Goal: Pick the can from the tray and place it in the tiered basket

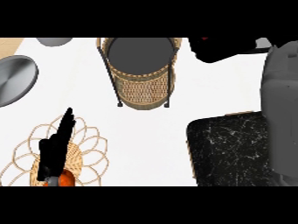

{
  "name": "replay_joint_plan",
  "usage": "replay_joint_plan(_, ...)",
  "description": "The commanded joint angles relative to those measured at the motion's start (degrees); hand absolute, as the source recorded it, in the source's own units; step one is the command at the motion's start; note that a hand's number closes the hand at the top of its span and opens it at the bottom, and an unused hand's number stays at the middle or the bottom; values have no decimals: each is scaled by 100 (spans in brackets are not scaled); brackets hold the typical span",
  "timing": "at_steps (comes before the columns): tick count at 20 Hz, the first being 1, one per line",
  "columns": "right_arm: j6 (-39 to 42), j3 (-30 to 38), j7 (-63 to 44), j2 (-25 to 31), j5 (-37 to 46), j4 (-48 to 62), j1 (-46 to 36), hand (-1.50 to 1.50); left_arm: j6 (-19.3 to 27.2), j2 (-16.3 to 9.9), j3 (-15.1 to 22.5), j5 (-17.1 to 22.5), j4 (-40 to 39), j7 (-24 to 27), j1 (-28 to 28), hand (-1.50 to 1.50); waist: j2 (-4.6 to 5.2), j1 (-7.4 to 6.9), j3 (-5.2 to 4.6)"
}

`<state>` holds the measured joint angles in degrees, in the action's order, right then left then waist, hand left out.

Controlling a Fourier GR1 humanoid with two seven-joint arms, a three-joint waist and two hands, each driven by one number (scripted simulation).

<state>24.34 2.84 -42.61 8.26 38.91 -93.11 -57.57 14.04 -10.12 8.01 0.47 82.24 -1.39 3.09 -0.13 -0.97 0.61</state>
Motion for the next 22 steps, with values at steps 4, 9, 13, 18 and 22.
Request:
replay_joint_plan(4, -527, -174, 834, -106, 208, 1522, -455, 150, -90, 34, -24, -56, -307, -18, -1, 0, 49, -11, -66)
replay_joint_plan(9, -993, -408, 1380, -280, 510, 2449, -494, 150, -109, -13, -141, 24, -19, -299, -10, 0, 43, -11, -64)
replay_joint_plan(13, -1731, -795, 1159, -802, 925, 2876, -388, 150, -29, 188, 75, -127, -69, -173, 199, 0, 34, 4, -65)
replay_joint_plan(18, -2126, -253, 1826, -605, 910, 4331, -960, 150, -285, 70, -229, 66, -507, 186, -6, 0, 71, -49, -68)
replay_joint_plan(22, -2598, -8, 1869, -821, 381, 4763, -1052, 150, -179, 181, -81, -102, -517, 167, 36, 0, 68, -72, -65)
